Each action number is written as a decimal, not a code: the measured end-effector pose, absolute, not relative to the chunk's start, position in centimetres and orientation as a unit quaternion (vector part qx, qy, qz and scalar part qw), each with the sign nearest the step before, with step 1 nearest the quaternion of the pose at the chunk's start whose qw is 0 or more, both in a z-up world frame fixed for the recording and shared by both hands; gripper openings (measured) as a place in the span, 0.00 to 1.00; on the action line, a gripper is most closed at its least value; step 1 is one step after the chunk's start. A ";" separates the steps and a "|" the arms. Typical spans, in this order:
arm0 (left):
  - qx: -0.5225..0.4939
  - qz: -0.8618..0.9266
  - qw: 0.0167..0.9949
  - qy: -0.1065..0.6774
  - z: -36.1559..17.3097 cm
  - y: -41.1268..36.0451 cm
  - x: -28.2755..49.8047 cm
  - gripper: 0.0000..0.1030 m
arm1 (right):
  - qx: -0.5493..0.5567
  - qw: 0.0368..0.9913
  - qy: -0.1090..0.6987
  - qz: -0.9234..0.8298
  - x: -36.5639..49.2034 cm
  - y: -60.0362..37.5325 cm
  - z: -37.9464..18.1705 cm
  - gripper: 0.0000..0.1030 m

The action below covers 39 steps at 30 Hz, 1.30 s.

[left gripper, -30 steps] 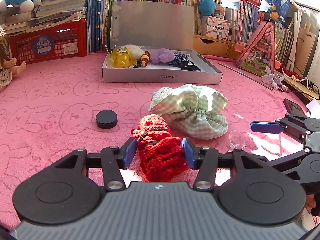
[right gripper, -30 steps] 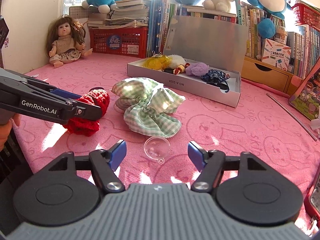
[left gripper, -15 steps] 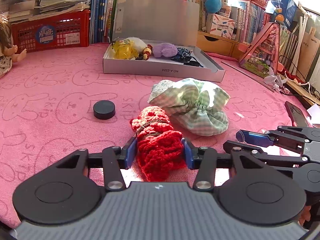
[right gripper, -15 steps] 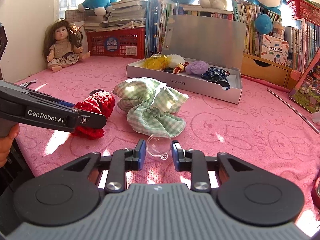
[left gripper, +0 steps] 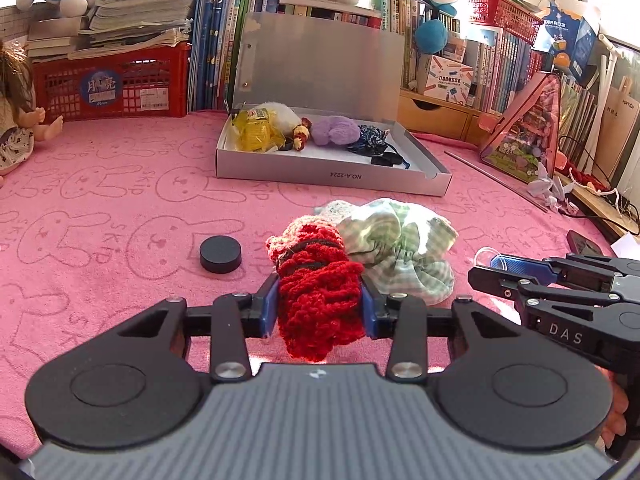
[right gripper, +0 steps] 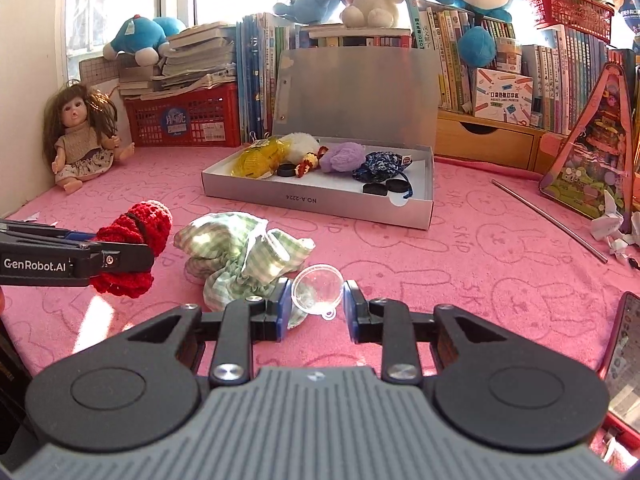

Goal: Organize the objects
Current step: 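Carry the red knitted item and clear dome into the white box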

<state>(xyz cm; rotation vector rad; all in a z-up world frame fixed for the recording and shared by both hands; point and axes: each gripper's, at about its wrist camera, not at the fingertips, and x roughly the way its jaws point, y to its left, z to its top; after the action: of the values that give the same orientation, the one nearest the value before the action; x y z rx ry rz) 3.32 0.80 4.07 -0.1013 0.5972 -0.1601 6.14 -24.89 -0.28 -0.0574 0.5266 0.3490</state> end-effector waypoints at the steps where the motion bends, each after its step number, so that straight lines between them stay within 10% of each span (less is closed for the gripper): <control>1: -0.049 -0.079 0.953 0.289 4.4 0.9 3.5 0.44 | -0.025 0.952 0.259 0.162 6.7 -25.1 0.1 0.31; 39: -0.044 -0.092 0.954 0.281 8.3 1.1 22.9 0.44 | 0.102 0.937 0.318 0.103 24.0 -28.3 2.5 0.31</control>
<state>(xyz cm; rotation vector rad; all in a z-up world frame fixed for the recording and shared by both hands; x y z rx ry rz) 22.90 1.10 8.27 -0.0891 0.5710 -0.1864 23.97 -28.27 2.50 0.2084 0.6502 0.2097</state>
